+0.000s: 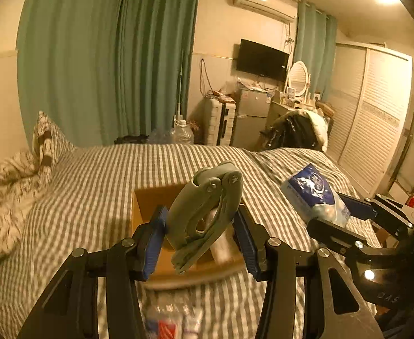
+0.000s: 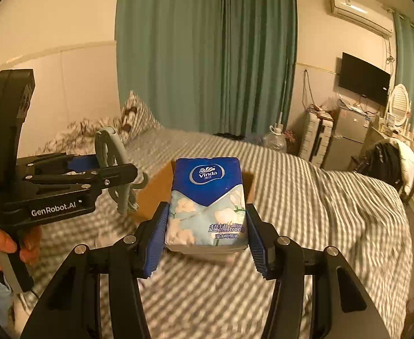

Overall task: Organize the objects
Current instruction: 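Drop grey plastic clip into box with left tool while right tool drops tissue pack in, then grasp the white bear figurine with the left tool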

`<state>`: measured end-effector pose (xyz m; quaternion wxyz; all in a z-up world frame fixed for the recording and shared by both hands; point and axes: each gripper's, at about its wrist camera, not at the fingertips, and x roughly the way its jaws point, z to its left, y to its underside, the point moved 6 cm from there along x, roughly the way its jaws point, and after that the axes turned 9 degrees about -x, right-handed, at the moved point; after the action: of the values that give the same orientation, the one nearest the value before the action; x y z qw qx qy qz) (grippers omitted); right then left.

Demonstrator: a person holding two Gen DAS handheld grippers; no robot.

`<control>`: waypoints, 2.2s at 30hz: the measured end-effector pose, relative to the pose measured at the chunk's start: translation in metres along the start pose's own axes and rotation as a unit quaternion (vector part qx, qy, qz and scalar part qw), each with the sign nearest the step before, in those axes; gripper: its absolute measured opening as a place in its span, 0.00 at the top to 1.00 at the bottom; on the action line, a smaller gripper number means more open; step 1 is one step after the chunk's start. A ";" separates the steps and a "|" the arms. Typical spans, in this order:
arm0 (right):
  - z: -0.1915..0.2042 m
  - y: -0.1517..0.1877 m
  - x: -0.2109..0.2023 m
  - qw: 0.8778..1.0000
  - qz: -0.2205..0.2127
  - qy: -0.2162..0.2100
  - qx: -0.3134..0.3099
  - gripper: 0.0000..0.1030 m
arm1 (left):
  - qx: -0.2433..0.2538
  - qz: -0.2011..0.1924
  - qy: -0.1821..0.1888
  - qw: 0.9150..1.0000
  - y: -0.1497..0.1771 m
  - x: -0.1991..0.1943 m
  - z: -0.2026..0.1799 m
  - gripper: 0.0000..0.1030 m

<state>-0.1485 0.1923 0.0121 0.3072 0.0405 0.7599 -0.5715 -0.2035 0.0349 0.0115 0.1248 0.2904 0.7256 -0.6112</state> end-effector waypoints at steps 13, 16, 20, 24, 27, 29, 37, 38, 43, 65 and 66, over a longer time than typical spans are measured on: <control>-0.028 -0.004 0.157 0.997 0.059 -0.025 0.044 0.50 | 0.006 0.084 -0.050 0.995 0.019 0.138 0.043 0.52; -0.029 0.012 0.177 0.996 0.071 -0.028 0.044 0.49 | 0.000 0.093 -0.051 0.994 0.025 0.149 0.048 0.52; -0.029 0.016 0.181 0.997 0.070 -0.010 0.027 0.25 | -0.006 0.086 -0.043 0.995 0.023 0.143 0.051 0.40; -0.035 0.009 0.163 0.998 0.043 0.000 0.036 0.19 | -0.018 0.060 -0.054 0.997 0.009 0.123 0.053 0.12; -0.041 -0.001 0.137 0.999 0.034 0.016 0.039 0.18 | -0.028 0.051 -0.051 0.997 -0.001 0.100 0.052 0.12; -0.042 -0.006 0.121 0.998 0.032 0.029 0.036 0.18 | -0.028 0.037 -0.052 0.998 -0.007 0.081 0.050 0.12; -0.033 -0.033 0.028 0.998 -0.008 0.050 0.025 0.14 | -0.020 -0.024 -0.064 0.997 -0.026 -0.012 0.046 0.02; -0.031 -0.033 0.018 0.998 -0.013 0.052 0.022 0.14 | -0.020 -0.029 -0.066 0.997 -0.026 -0.021 0.047 0.01; -0.013 -0.029 -0.020 0.999 -0.016 0.040 0.019 0.13 | -0.010 -0.035 -0.076 0.996 -0.015 -0.058 0.055 0.00; 0.068 0.123 0.067 0.991 0.130 -0.021 -0.001 0.12 | -0.016 0.097 -0.192 0.977 0.165 0.013 0.129 0.05; 0.068 0.127 0.070 0.991 0.134 -0.021 0.000 0.12 | -0.023 0.107 -0.192 0.975 0.169 0.019 0.132 0.12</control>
<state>-0.1241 0.1551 -0.1412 0.3971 0.1295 0.7407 -0.5262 -0.1448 -0.0730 -0.1652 0.3329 0.2411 0.6665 -0.6220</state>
